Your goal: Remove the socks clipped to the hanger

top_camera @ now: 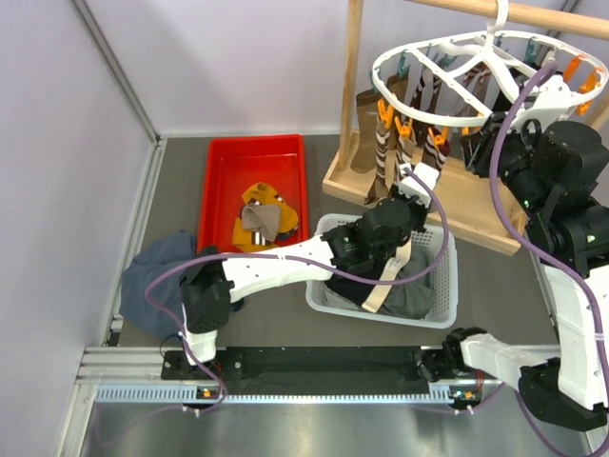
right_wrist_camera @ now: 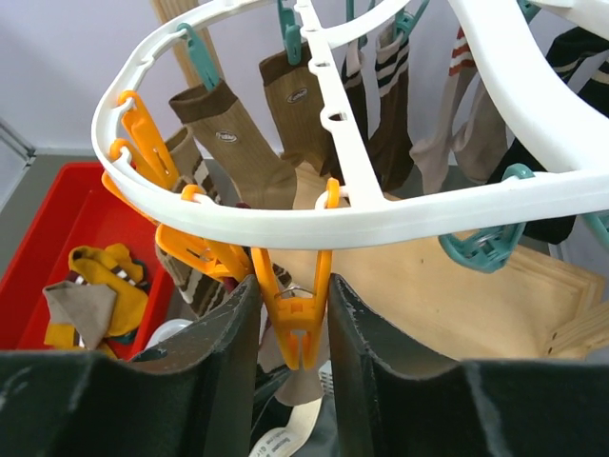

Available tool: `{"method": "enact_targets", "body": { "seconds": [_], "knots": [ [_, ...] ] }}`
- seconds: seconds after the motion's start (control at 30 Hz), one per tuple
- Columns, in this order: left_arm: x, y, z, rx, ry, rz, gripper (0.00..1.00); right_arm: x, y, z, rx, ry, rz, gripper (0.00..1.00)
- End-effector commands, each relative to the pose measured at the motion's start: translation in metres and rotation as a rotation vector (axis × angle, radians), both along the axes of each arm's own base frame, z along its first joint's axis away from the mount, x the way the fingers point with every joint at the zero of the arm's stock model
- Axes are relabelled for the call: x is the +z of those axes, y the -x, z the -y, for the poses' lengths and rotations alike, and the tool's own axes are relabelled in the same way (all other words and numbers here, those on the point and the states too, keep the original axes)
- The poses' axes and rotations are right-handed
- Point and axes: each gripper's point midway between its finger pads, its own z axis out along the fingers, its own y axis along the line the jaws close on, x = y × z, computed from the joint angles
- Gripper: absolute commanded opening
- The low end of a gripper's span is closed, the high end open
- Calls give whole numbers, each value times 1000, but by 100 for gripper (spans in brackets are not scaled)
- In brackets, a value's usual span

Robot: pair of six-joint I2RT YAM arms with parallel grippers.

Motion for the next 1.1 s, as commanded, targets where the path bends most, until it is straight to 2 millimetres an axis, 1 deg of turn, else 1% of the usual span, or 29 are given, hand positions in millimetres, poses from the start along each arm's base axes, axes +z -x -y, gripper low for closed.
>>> {"method": "enact_targets", "body": {
  "seconds": [0.0, 0.07, 0.1, 0.17, 0.2, 0.23, 0.33, 0.37, 0.4, 0.47, 0.53, 0.57, 0.67, 0.7, 0.83, 1.03, 1.07],
  "knots": [
    [40, 8, -14, -16, 90, 38, 0, 16, 19, 1, 19, -38, 38, 35],
    [42, 11, -17, -25, 100, 41, 0, 20, 23, -1, 34, -44, 44, 37],
    [44, 12, -19, -25, 104, 42, 0, 19, 25, -2, 40, -44, 35, 39],
    [41, 13, -21, -32, 106, 36, 0, 24, 32, -3, 55, -52, 39, 43],
    [41, 15, -22, -41, 106, 34, 0, 24, 34, -4, 62, -54, 36, 48],
    [41, 17, -22, -47, 110, 33, 0, 23, 38, -5, 74, -56, 27, 50],
    [44, 21, -25, -63, 127, 36, 0, 30, 45, -7, 88, -74, 37, 54],
    [46, 22, -27, -64, 133, 39, 0, 35, 51, -11, 119, -90, 50, 55],
    [47, 24, -29, -69, 140, 42, 0, 36, 52, -14, 136, -96, 51, 56],
    [48, 26, -29, -81, 144, 46, 0, 42, 56, -27, 208, -115, 59, 57],
    [53, 29, -30, -95, 156, 50, 0, 43, 55, -34, 247, -124, 51, 59],
    [54, 31, -30, -101, 158, 50, 0, 42, 50, -37, 249, -127, 33, 59],
    [59, 37, -29, -121, 166, 54, 0, 42, 43, -40, 258, -123, 20, 59],
    [59, 39, -28, -127, 163, 55, 0, 40, 38, -42, 260, -124, 6, 59],
    [61, 43, -26, -134, 163, 61, 0, 40, 29, -45, 258, -140, -3, 58],
    [59, 46, -23, -140, 154, 64, 0, 40, 21, -49, 268, -128, 11, 58],
    [61, 46, -24, -138, 159, 66, 0, 42, 21, -49, 267, -126, 18, 58]
  ]
}}
